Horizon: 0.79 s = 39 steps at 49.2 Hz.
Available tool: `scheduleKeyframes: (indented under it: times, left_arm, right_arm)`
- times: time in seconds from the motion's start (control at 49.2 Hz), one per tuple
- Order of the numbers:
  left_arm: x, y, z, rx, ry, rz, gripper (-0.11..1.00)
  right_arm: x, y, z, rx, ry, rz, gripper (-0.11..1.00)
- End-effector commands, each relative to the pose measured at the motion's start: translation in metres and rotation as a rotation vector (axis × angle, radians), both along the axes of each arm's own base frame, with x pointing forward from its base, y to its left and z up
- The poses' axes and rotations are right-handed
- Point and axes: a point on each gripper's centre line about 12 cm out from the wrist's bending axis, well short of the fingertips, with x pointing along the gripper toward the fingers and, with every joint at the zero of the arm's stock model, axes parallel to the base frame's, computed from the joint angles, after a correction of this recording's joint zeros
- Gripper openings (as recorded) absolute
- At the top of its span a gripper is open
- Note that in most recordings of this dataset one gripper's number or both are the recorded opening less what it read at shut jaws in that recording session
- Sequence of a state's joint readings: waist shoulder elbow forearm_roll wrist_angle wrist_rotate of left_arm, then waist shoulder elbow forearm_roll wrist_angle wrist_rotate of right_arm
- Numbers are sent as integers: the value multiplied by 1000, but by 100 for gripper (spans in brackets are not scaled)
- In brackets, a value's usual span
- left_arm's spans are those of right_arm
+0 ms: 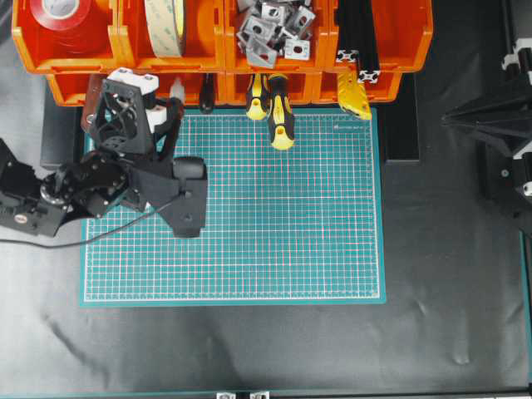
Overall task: Pick red screwdriver from container rack with left arm.
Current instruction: 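Lower the left gripper and close it on the red screwdriver handle, then pull the red screwdriver out of the rack with the left gripper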
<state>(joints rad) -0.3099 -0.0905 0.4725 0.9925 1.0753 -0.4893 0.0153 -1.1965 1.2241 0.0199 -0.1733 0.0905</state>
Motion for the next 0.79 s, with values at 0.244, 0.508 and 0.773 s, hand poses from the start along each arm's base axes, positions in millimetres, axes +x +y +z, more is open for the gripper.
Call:
scheduleKeyframes:
  times: [0.244,0.508,0.773]
  left_arm:
    - [7,-38,60,-10,-119,-28,26]
    - [-13,-81,118,-15,-175,-40,26]
    - [-48,-140,142,10,-138,-140,26]
  right_arm:
    - [1,0,6,2,-11,2,-1]
    - [-1,0,9,7,-24,1,-1]
    - [-6,0,23,9,-75,2,-1]
